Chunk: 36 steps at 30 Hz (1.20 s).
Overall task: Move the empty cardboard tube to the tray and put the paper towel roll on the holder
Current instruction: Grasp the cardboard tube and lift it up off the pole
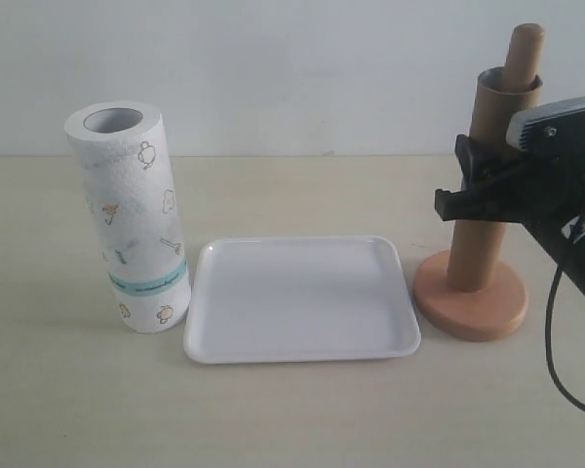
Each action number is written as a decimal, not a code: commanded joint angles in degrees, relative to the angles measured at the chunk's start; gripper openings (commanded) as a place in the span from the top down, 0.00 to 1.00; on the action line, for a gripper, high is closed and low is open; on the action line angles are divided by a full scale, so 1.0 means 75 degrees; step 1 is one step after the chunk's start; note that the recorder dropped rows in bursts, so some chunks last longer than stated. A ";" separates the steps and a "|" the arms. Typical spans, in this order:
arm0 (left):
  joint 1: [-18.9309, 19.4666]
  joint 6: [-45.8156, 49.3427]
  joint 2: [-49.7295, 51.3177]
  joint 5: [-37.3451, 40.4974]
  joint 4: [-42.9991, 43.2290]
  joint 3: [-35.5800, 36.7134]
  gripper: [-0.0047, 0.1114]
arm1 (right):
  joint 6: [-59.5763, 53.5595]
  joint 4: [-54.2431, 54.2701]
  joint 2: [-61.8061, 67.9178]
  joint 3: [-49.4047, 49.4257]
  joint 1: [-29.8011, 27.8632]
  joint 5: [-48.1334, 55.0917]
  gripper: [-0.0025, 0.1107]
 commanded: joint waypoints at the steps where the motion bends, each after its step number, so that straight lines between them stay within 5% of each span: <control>1: -0.0063 -0.0022 -0.0031 -0.0002 0.0003 0.0025 0.92 | -0.0045 -0.0123 -0.0113 -0.0006 -0.0004 -0.0392 0.98; 19: -0.0063 -0.0022 -0.0031 -0.0002 0.0003 0.0025 0.92 | 0.0006 0.0289 -0.2872 -0.0229 -0.0004 -0.0152 0.98; 31: -0.0063 -0.0022 -0.0031 -0.0002 0.0003 0.0025 0.92 | -0.0188 -0.0296 -0.5053 -0.3066 -0.0004 0.3984 0.98; 36: -0.0063 -0.0022 -0.0031 -0.0002 0.0003 0.0025 0.92 | 0.2909 -0.3497 -0.5180 -0.4323 0.0206 0.6746 0.98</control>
